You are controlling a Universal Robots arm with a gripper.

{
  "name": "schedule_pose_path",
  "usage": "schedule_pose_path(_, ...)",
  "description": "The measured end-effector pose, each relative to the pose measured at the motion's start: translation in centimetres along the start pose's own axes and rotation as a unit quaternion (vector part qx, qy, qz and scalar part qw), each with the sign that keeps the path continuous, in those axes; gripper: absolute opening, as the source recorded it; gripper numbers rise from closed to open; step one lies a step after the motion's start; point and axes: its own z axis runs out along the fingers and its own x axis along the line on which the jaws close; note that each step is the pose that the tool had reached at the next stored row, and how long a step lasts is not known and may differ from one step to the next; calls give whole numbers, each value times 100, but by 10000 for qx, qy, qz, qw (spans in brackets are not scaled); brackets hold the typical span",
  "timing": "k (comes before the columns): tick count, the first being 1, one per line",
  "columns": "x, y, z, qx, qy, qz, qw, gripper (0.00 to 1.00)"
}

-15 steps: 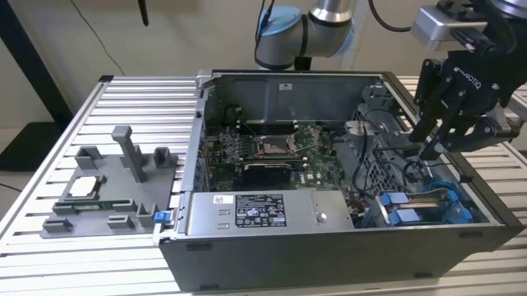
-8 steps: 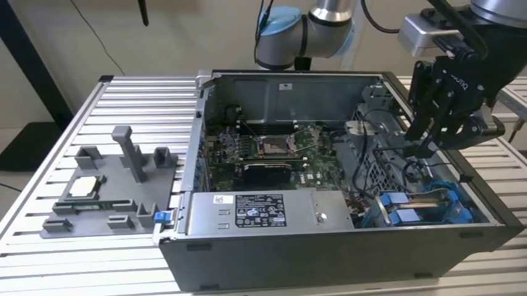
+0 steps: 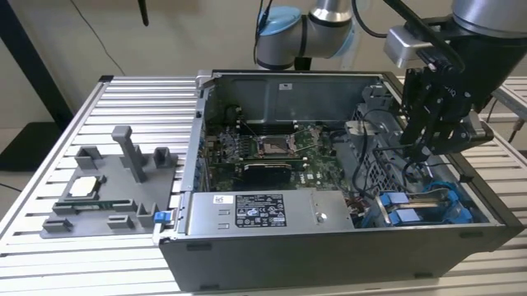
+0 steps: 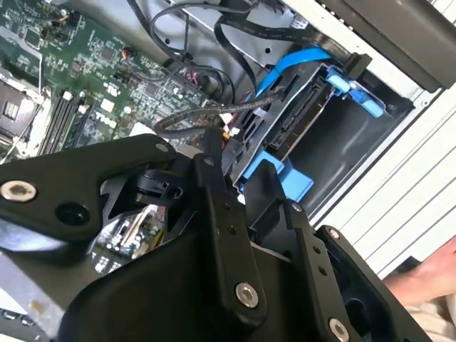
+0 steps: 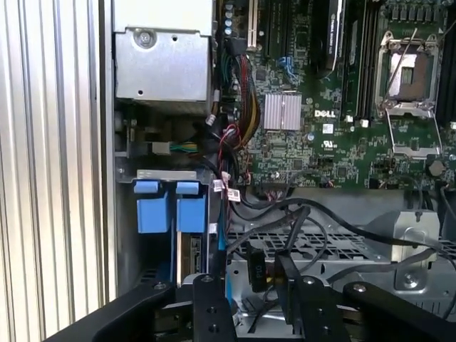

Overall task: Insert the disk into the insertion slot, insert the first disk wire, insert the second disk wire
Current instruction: 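Insert the first disk wire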

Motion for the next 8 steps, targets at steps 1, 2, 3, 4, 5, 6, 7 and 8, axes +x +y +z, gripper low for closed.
schedule_pose_path(1, -3, 21, 7, 39, 1, -4, 10000, 100)
schedule_pose_path(2, -9, 46, 12, 76, -1, -6, 10000, 0)
schedule_pose_path(3, -17, 66, 13, 105, 0, -8, 9999, 0)
schedule_pose_path(4, -26, 79, 14, 132, 0, -10, 9999, 0)
schedule_pose_path(5, -35, 84, 16, 163, 0, -15, 9999, 0)
schedule_pose_path(6, -39, 84, 16, 186, 1, -25, 9998, 0)
schedule_pose_path(7, -41, 84, 17, 200, 5, -37, 9998, 0)
schedule_pose_path(8, -42, 83, 17, 209, 12, -49, 9998, 0)
